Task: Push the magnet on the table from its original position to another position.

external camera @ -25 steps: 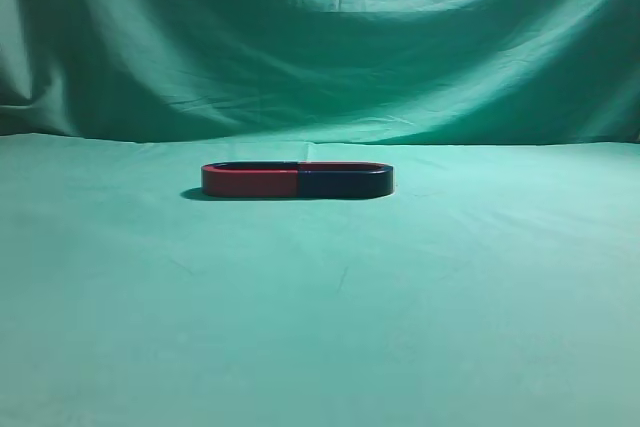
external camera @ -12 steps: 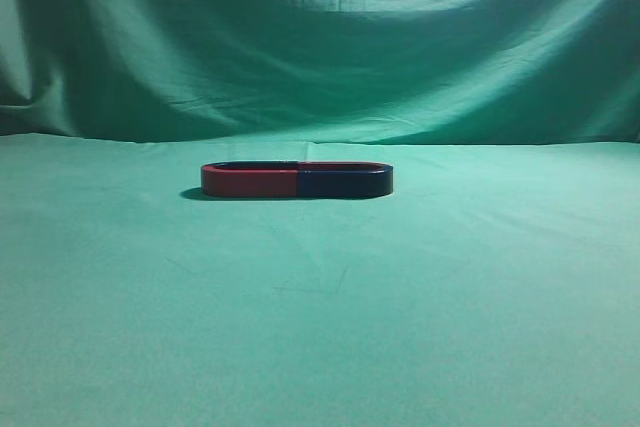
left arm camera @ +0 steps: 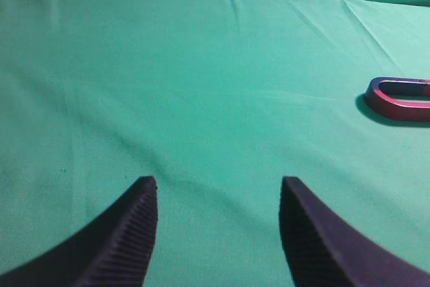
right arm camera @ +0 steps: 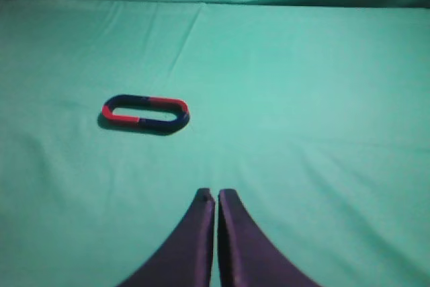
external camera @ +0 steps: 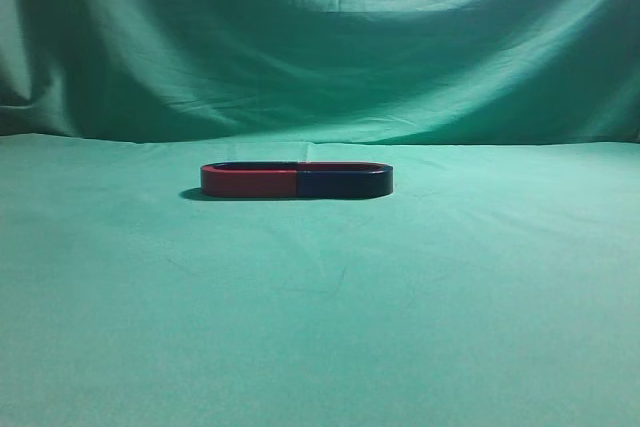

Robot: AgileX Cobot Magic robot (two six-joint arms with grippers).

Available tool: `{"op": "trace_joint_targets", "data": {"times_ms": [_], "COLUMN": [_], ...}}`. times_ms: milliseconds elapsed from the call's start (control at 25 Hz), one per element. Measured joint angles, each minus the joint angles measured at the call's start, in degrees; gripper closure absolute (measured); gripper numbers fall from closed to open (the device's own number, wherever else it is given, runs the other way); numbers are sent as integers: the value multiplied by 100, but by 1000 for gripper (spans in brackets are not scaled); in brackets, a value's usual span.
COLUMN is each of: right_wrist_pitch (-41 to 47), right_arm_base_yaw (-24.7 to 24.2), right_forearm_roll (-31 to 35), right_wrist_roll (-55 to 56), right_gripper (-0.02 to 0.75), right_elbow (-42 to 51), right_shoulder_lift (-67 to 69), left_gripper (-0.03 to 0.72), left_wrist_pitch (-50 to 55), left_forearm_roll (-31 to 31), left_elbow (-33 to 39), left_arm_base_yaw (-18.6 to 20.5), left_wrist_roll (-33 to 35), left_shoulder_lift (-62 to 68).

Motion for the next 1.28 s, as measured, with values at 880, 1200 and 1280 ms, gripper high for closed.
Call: {"op": "trace_joint_targets", "data": {"times_ms": [880,1200,1280], "right_wrist_pitch": [-4001,-4720,-4506], "right_arm_base_yaw": [-1848,-2236,-2236], "right_forearm_roll": [-438,-449,-443], "right_wrist_roll": [-63,-63,-63], "right_gripper": [738,738,738], "right_elbow": [5000,5862,5862], "right_shoulder_lift": [-2775,-2802,-2802], "left_gripper": [316,316,316], "left_wrist_pitch": [0,0,0], "left_forearm_roll": [0,0,0], "left_elbow": [0,0,0], "left_arm_base_yaw": [0,0,0], "left_wrist_roll": [0,0,0], "left_shoulder_lift": [0,0,0]}}
